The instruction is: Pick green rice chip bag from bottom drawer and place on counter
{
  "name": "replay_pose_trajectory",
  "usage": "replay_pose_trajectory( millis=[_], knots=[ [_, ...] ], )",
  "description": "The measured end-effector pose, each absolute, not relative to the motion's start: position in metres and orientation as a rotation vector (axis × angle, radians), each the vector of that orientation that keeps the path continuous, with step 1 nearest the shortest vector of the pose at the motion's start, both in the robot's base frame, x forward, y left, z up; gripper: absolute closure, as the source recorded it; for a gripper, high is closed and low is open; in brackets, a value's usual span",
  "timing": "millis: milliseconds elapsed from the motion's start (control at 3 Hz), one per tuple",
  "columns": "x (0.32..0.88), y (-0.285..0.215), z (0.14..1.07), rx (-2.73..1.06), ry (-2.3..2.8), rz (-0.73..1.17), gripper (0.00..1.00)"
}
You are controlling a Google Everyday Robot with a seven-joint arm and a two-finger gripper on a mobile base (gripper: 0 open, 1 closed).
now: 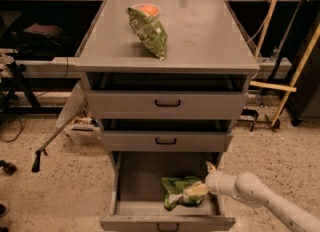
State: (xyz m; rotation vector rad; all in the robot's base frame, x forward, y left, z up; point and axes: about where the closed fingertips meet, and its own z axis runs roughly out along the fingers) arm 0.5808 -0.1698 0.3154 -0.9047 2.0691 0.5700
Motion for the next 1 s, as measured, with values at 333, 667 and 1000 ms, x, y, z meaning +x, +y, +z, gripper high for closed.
replay_pose_trajectory(
  millis=[333, 667, 1000],
  knots=[
    [0.591, -0.161, 0.326, -0.879, 2.032, 0.563, 0.0],
    [0.576, -0.148, 0.329, -0.96, 1.996, 0.495, 0.0],
    [0.554, -0.091, 0.315, -1.037, 1.94, 0.384, 0.0]
  ],
)
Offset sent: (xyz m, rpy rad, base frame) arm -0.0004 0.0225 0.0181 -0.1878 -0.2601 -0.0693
